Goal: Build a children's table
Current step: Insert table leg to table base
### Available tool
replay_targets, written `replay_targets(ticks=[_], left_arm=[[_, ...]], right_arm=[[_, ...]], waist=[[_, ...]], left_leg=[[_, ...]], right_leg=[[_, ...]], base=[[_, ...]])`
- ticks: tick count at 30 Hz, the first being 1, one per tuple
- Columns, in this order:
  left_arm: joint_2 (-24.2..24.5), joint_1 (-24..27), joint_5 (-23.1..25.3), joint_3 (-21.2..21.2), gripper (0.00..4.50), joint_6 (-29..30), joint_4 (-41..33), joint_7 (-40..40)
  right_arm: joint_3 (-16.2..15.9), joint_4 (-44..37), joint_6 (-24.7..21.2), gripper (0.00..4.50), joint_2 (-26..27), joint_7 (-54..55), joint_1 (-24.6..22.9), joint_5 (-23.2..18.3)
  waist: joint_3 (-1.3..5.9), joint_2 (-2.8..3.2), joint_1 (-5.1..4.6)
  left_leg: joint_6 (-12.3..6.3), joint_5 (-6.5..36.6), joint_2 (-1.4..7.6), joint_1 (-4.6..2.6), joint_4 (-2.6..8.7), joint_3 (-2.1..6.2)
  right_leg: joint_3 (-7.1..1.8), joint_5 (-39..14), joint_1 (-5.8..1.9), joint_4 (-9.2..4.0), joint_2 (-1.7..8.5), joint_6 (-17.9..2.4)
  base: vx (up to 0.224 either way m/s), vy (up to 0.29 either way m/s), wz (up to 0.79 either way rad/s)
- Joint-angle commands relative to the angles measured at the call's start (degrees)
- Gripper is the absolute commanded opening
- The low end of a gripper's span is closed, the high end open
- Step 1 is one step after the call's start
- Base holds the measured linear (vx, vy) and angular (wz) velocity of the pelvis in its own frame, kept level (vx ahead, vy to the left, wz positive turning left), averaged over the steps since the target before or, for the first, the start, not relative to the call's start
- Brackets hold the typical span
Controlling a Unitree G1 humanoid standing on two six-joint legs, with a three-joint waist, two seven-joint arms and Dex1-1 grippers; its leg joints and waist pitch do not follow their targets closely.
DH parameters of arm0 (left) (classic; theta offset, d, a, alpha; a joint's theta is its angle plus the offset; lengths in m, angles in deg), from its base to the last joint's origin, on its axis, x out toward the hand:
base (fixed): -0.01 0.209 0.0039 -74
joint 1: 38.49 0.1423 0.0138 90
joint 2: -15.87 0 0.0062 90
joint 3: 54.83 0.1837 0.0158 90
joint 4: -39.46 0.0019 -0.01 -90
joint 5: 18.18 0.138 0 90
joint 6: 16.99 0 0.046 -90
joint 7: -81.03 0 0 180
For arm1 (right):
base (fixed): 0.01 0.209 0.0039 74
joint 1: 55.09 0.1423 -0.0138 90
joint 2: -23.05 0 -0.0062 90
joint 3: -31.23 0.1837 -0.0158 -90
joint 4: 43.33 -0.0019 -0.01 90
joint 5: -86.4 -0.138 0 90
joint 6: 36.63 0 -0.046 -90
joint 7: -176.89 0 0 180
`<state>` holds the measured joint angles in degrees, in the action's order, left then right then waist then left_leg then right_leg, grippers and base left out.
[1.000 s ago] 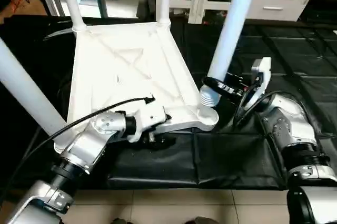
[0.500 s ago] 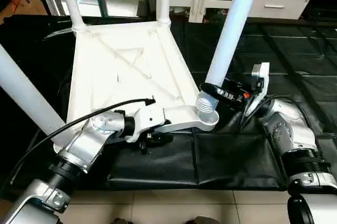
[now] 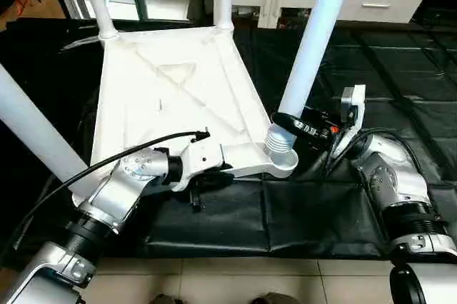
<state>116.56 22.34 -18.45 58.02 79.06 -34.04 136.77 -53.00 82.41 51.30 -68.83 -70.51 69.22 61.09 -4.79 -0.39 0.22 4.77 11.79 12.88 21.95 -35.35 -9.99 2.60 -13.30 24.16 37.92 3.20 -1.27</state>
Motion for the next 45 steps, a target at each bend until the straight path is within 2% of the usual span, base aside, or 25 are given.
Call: replay_targets(ticks=[1, 4, 5, 6, 9, 12, 15, 16, 21, 22, 24, 27, 28, 29, 33, 37, 40, 41, 45], left_arm=[[0.3, 0.5, 1.3, 2.0, 0.16, 0.6, 1.2, 0.7], [-0.1, 0.2, 1.8, 1.6, 0.03, 0.0, 2.0, 0.2], [0.8, 0.0, 2.2, 0.1, 0.01, -2.2, 1.2, -0.2], [1.3, 0.0, 2.5, -0.3, 0.00, -3.1, 0.7, -0.5], [1.2, 0.3, 2.9, -0.1, 0.00, -3.1, 0.5, -0.9], [1.3, 0.6, 3.6, 0.5, 0.00, -3.3, 0.6, -1.0], [1.0, 0.7, 3.9, 0.7, 0.00, -3.5, 0.8, -1.3], [0.7, 0.6, 3.9, 0.6, 0.00, -3.7, 1.0, -1.3], [0.5, 0.8, 3.4, 0.6, 0.00, -3.8, 1.1, -1.0], [0.4, 0.8, 3.5, 0.6, 0.00, -3.7, 1.0, -1.0], [0.3, 0.9, 3.5, 0.6, 0.00, -3.7, 1.0, -1.0], [0.3, 1.2, 3.6, 0.5, 0.00, -3.4, 0.6, -0.9], [0.3, 1.2, 3.6, 0.5, 0.00, -3.4, 0.6, -0.9], [0.4, 1.4, 3.5, 0.5, 0.00, -3.3, 0.3, -0.9], [0.7, 1.9, 3.4, 0.3, 0.00, -2.8, -0.4, -0.7], [0.9, 2.3, 3.4, 0.2, 0.00, -2.6, -0.9, -0.5], [0.8, 2.3, 3.7, 0.0, 0.00, -2.6, -0.9, -0.7], [0.8, 2.3, 3.7, 0.0, 0.00, -2.5, -0.9, -0.8], [0.5, 2.5, 3.7, -0.1, 0.00, -2.2, -1.2, -1.0]], right_arm=[[-0.1, -1.6, -0.2, 1.86, -0.5, -0.4, 0.3, -0.7], [-0.2, -2.4, -0.2, 1.86, -0.5, -0.4, -0.4, -0.3], [0.4, -0.2, 4.1, 1.86, -0.8, -1.7, -2.0, 0.8], [1.0, -0.7, 4.5, 1.86, -1.3, -2.8, -2.9, 0.2], [1.4, -3.4, 2.5, 1.86, -2.1, -3.8, -4.2, -1.1], [0.9, -5.8, 1.2, 1.86, -2.8, -5.0, -5.9, -1.6], [0.5, -6.8, 1.7, 1.86, -3.5, -5.5, -7.0, -1.1], [0.9, -5.6, 3.5, 1.86, -3.4, -5.0, -7.0, -0.6], [1.1, -1.9, 6.8, 1.86, -0.9, -4.2, -6.7, 0.2], [1.0, -0.3, 8.6, 1.86, -0.2, -3.9, -6.7, 0.9], [1.1, 1.8, 10.3, 1.86, 0.7, -3.2, -6.7, 1.5], [2.6, 6.8, 13.2, 1.86, 2.6, -0.9, -6.1, 1.4], [2.6, 6.8, 13.2, 1.86, 2.6, -0.9, -6.1, 1.4], [2.8, 7.8, 14.8, 1.86, 3.0, -0.4, -5.9, 1.6], [3.2, 9.6, 19.3, 1.86, 4.2, 0.8, -5.2, 2.3], [3.4, 11.3, 20.0, 1.86, 4.4, 1.1, -4.4, 2.5], [0.1, 12.5, 24.6, 1.86, 4.0, -2.1, -6.6, 6.1], [-0.3, 12.5, 25.1, 1.86, 4.1, -2.6, -7.1, 6.4], [-0.5, 13.8, 25.6, 1.86, 5.1, -2.1, -9.1, 6.6]], waist=[[3.54, -0.39, -0.44], [3.51, -0.38, -0.46], [3.11, -0.69, -0.40], [3.06, -0.73, -0.38], [2.97, -0.80, -0.44], [2.60, -0.90, -0.63], [2.19, -0.86, -0.64], [2.21, -0.61, -0.64], [2.14, -0.61, -0.76], [2.03, -0.20, -0.75], [2.00, -0.51, -0.85], [1.53, -0.34, -0.85], [1.58, -0.28, -0.84], [1.36, -0.35, -0.89], [1.22, -0.30, -1.05], [0.93, -0.38, -1.46], [0.55, -0.46, -1.73], [0.52, -0.59, -1.75], [0.46, -0.49, -1.82]], left_leg=[[-9.35, -1.7, 0.36, -0.80, 3.29, -0.57], [-9.38, -2.1, 0.40, -0.87, 3.32, -0.58], [-9.55, -1.8, 0.37, -0.71, 3.37, -0.63], [-9.57, -0.8, 0.42, -0.76, 3.38, -0.67], [-9.38, -0.9, 0.39, -0.70, 3.49, -0.59], [-8.83, 0.7, 0.42, -0.66, 3.66, -0.56], [-7.76, 2.4, 0.56, -0.93, 3.88, -0.62], [-7.55, 2.4, 0.57, -0.92, 3.90, -0.57], [-7.01, 2.7, 0.56, -0.97, 3.98, -0.67], [-6.94, 2.9, 0.63, -0.90, 4.03, -0.59], [-6.94, 3.1, 0.61, -0.92, 4.09, -0.63], [-6.46, 4.6, 0.70, -0.99, 4.42, -0.62], [-6.24, 4.8, 0.75, -1.09, 4.47, -0.60], [-6.10, 5.0, 0.75, -1.04, 4.56, -0.57], [-5.97, 5.7, 0.77, -1.02, 4.73, -0.58], [-5.59, 7.1, 0.76, -1.01, 4.98, -0.60], [-4.50, 10.2, 0.79, -1.24, 5.32, -0.62], [-4.46, 10.2, 0.78, -1.29, 5.36, -0.67], [-4.36, 10.2, 0.90, -1.36, 5.62, -0.61]], right_leg=[[-2.62, 10.7, -3.97, -3.83, 3.12, -17.6], [-2.62, 11.1, -3.88, -3.81, 3.09, -17.6], [-2.68, 10.8, -3.76, -3.87, 3.13, -17.4], [-2.71, 9.9, -3.75, -4.08, 3.26, -17.1], [-2.70, 9.9, -3.89, -4.02, 3.14, -17.1], [-2.72, 7.0, -3.81, -4.34, 3.22, -16.8], [-2.81, 3.4, -3.49, -4.81, 3.24, -16.1], [-2.81, 3.3, -3.50, -4.76, 3.29, -16.2], [-2.90, 3.8, -3.32, -4.82, 3.30, -16.8], [-2.89, 4.1, -3.22, -4.75, 3.44, -17.0], [-2.89, 4.7, -3.33, -4.79, 3.29, -17.1], [-2.91, 2.2, -3.17, -5.16, 3.49, -17.2], [-2.89, 1.9, -3.15, -5.15, 3.50, -17.1], [-2.88, 1.6, -3.05, -5.22, 3.45, -17.0], [-2.91, 1.4, -3.11, -5.36, 3.51, -16.7], [-2.97, -0.8, -3.01, -5.71, 3.58, -16.3], [-2.95, -6.7, -2.77, -6.48, 3.70, -15.1], [-3.01, -7.2, -2.76, -6.59, 3.66, -14.9], [-3.07, -7.6, -2.68, -6.70, 3.65, -14.7]], base=[[0.000, 0.000, 0.00], [0.000, 0.000, 0.00], [0.000, 0.000, 0.00], [0.000, 0.000, 0.00], [0.000, 0.000, 0.00], [0.000, 0.000, 0.00], [0.000, 0.000, 0.00], [0.000, 0.000, 0.00], [0.000, 0.000, 0.00], [0.000, 0.000, 0.00], [0.000, 0.000, 0.00], [0.000, 0.000, 0.00], [0.000, 0.000, 0.00], [0.000, 0.000, 0.00], [0.000, 0.000, 0.00], [0.000, 0.000, 0.00], [0.000, 0.000, 0.00], [0.000, 0.000, 0.00], [0.000, 0.000, 0.00]])
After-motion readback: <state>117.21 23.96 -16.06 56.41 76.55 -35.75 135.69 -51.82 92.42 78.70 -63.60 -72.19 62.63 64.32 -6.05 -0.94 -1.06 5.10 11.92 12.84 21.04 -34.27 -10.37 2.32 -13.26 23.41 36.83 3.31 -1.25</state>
